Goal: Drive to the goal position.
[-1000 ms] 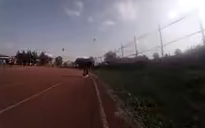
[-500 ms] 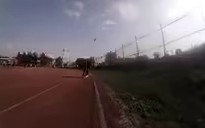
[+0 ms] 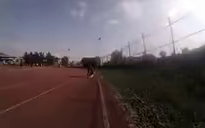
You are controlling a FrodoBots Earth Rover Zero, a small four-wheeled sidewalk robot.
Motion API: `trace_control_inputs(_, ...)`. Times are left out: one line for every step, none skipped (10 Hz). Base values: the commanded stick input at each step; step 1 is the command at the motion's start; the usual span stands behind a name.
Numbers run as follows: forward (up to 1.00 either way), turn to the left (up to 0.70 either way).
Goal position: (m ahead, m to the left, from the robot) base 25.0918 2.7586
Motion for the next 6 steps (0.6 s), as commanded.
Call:
trace_control_inputs(0.50, 0.50)
trace_control_inputs(0.50, 0.50)
trace_control_inputs(0.50, 0.50)
trace_control_inputs(0.50, 0.50)
trace_control_inputs(0.50, 0.50)
trace_control_inputs(0.50, 0.50)
